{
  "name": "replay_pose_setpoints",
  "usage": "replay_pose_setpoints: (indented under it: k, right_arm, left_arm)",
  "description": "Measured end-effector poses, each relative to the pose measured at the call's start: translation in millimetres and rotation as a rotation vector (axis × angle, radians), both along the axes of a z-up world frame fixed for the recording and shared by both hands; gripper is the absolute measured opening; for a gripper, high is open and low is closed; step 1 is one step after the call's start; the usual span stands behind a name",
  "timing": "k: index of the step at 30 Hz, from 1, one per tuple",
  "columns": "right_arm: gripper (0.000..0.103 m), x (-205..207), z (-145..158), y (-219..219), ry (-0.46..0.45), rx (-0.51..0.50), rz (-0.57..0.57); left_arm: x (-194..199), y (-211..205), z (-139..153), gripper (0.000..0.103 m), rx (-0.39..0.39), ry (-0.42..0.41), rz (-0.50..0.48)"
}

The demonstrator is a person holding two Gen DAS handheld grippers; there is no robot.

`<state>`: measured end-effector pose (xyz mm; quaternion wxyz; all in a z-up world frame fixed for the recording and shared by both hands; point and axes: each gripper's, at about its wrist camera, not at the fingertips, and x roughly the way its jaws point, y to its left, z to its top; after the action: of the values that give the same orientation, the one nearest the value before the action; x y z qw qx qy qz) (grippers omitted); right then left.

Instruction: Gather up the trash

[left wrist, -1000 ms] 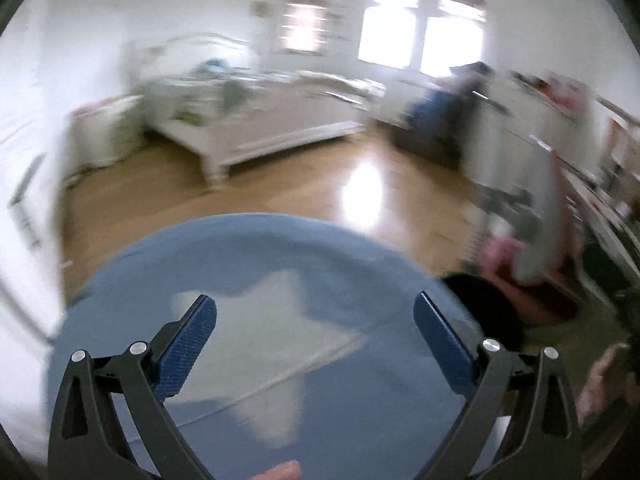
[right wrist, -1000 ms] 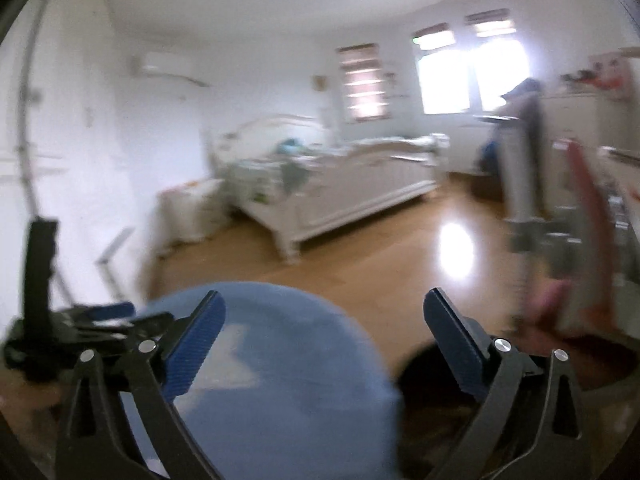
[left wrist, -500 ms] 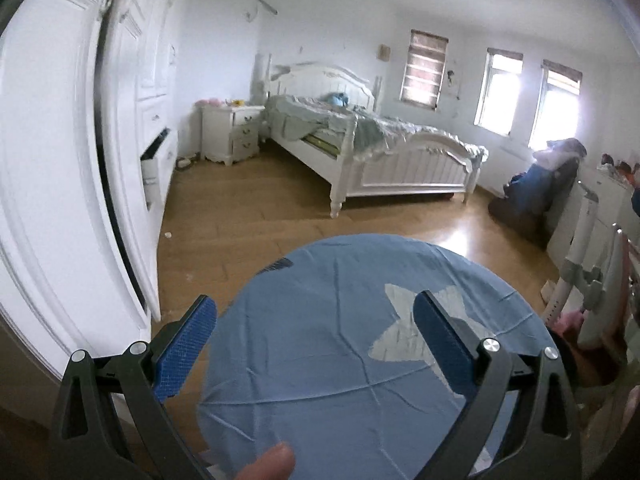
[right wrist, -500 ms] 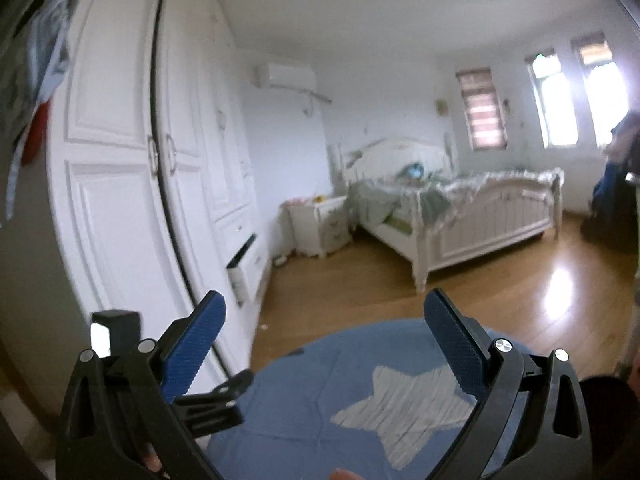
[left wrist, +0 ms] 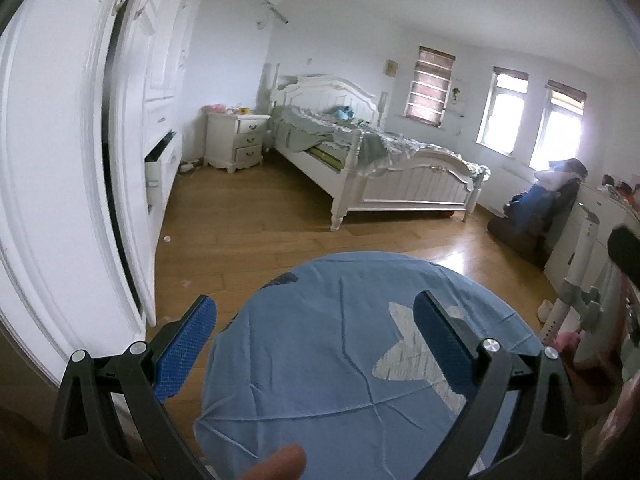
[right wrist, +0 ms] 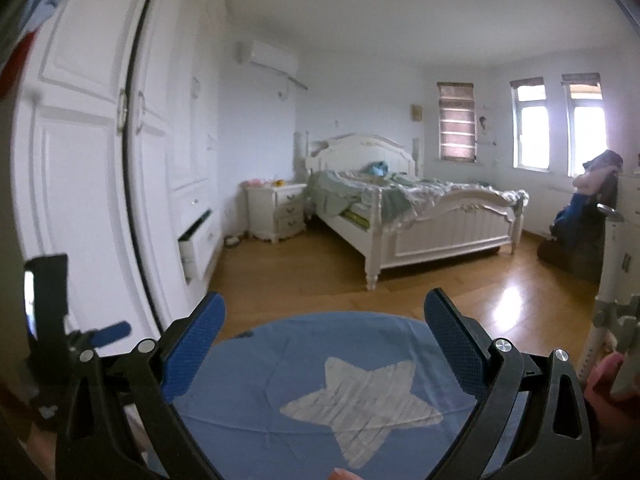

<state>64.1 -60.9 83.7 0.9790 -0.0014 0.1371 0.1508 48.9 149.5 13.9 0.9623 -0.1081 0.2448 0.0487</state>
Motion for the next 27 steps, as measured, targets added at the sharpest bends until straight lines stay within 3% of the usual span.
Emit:
replay_pose_setpoints:
  k: [14,27]
  right_arm:
    - [0.098,19,-34,-9,0.071,-0.030,-0.023]
    - [0.098,14,-52,-17,0.092,-0.037,0.046]
  left_arm:
    - [23,-2,-5,0.098,0.008,0.052,-0.037]
    - [15,-24,0,0.098,0.041,0.076,-0.020]
